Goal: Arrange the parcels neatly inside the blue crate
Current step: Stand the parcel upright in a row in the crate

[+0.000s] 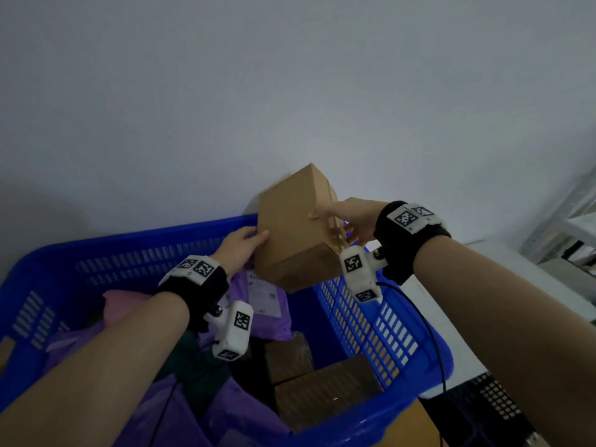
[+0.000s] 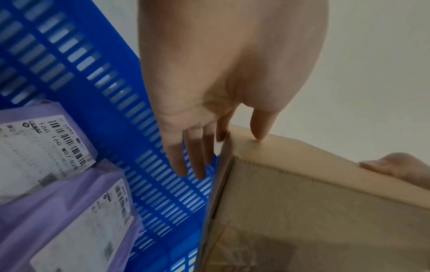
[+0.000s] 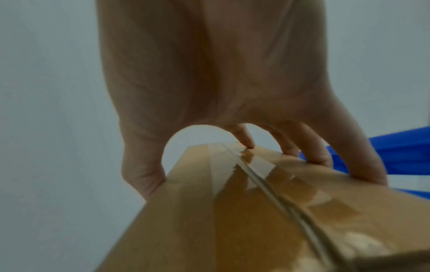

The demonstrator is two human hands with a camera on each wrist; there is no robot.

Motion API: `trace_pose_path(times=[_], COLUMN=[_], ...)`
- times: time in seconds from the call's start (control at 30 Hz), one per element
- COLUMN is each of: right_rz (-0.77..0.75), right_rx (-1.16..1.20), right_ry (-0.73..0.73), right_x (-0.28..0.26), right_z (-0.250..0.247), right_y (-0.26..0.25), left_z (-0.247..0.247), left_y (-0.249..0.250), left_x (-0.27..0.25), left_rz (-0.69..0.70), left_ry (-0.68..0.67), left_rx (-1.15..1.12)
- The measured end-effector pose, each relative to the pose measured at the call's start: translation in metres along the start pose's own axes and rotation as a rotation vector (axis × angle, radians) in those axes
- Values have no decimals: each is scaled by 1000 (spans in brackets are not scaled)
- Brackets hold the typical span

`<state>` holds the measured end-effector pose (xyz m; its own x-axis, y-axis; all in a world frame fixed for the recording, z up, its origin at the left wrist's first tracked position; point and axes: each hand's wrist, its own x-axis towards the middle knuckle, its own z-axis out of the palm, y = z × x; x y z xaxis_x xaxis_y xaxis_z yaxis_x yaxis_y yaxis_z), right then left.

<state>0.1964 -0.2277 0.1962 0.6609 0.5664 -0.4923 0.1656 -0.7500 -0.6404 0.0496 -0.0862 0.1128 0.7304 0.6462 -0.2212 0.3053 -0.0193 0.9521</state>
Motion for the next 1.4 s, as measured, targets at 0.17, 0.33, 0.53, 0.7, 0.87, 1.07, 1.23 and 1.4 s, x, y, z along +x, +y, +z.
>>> trace_pose_path(times=[0.17, 0.33, 0.53, 0.7, 0.87, 1.07, 1.23, 1.4], right_rz=[-49, -133, -158, -188, -268, -395, -538, -677], right_rx=[-81, -80, -59, 72, 309, 489, 450, 376], right_ry=[45, 26, -59, -166, -304, -376, -324, -234], right_x=[-9, -15, -17, -15, -15, -9, -13, -10], right_z=[7, 17, 21, 18, 12, 4, 4, 15], right_y=[-5, -14, -18, -16, -11, -13, -19, -27], left_z=[-9, -2, -12, -21, -44, -64, -78, -81], left_y=[11, 26, 26, 27, 17, 23, 34, 43], left_x=[-6, -11, -8, -24, -25, -32, -34, -37], left_rz=[203, -48, -150, -184, -217, -50, 1, 35], left_ry=[30, -122, -161, -161, -178, -211, -236, -244], left_rx=[228, 22, -15, -58, -158, -272, -425, -515])
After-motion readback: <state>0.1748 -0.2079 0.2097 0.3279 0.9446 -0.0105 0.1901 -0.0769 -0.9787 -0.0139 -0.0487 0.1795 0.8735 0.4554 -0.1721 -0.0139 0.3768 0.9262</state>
